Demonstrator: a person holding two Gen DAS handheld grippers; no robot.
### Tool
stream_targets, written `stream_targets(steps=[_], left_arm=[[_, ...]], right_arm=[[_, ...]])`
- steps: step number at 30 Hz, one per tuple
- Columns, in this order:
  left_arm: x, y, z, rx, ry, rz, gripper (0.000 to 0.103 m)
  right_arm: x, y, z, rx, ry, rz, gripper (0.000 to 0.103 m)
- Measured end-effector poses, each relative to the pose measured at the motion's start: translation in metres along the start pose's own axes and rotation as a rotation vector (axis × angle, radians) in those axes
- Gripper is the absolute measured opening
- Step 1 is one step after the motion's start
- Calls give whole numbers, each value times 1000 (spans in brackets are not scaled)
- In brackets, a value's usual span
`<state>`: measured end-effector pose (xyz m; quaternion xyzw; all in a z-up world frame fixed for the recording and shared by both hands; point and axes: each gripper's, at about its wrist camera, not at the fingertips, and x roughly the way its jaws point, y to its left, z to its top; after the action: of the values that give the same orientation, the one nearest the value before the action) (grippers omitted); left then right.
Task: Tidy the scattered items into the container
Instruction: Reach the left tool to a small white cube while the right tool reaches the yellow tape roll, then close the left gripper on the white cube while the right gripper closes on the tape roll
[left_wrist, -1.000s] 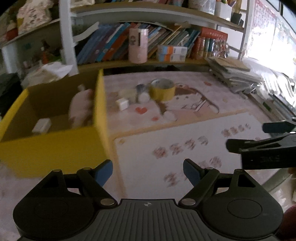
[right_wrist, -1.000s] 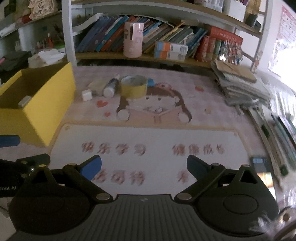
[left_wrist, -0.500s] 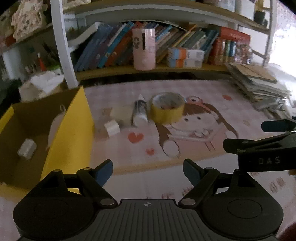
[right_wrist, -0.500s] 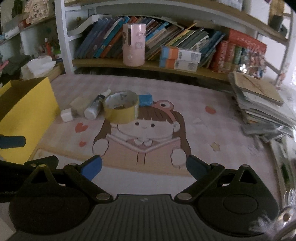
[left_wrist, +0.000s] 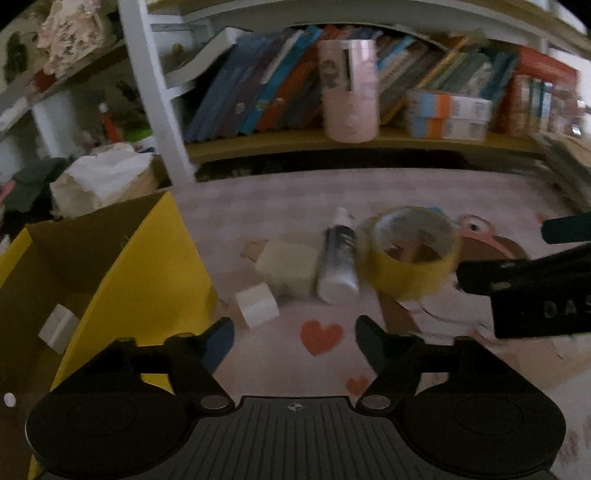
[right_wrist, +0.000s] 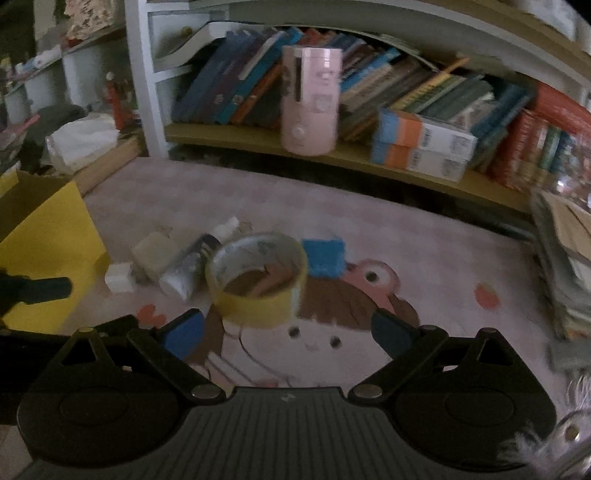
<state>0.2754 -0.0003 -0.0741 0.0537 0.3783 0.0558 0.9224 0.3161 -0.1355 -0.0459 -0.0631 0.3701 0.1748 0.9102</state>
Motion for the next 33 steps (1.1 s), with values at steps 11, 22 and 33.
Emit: stream_targets(steps=[11,22,33], left_arm=[[45,1,15,-50,25,113,53],[62,4,14,-61,34,110,50],[53,13,10,-120,28,7,42]], right_arm=[[58,3,24,-25,66,75,98],[84,-1,29,-13,135,134,98],[78,-6,24,-23,147,132,90]])
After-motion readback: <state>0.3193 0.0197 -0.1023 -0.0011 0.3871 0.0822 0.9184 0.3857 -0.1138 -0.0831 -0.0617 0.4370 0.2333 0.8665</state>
